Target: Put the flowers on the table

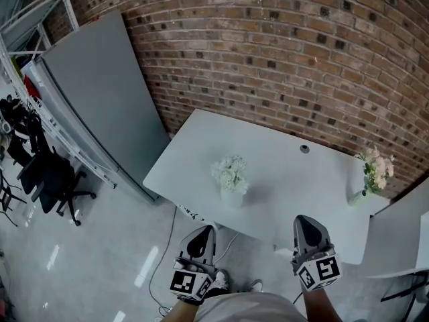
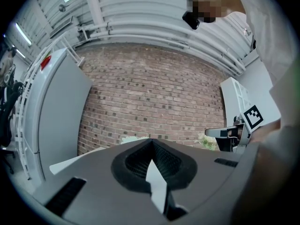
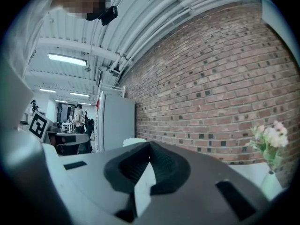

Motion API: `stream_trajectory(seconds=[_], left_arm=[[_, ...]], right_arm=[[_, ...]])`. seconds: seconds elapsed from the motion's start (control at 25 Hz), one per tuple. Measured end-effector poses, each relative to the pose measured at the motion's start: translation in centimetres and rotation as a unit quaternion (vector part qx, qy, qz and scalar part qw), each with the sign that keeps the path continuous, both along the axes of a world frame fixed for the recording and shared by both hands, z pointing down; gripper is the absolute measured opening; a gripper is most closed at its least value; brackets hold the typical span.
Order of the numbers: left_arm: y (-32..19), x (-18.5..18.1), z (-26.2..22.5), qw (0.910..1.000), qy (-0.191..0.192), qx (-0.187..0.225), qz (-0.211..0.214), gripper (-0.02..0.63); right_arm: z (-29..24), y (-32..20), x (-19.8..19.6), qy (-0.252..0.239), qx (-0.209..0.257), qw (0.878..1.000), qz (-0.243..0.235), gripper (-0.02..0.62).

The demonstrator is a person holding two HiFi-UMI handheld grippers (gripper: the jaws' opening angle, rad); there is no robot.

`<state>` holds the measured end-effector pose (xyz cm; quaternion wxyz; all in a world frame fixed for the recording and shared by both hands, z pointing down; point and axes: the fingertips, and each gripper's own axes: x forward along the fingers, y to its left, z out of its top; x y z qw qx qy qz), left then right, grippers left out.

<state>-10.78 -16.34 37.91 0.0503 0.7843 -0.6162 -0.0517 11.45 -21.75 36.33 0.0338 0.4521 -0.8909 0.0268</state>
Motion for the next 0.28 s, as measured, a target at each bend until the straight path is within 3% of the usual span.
stream_trajectory(seconds=[0.28], left_arm=[[-0.87, -0.26, 0.07, 1.0000, 0.004, 0.001, 0.009, 0.006]], right_arm=[[0.02, -0.49, -0.32, -0.002, 0.005, 1.000, 0.004, 0.017]])
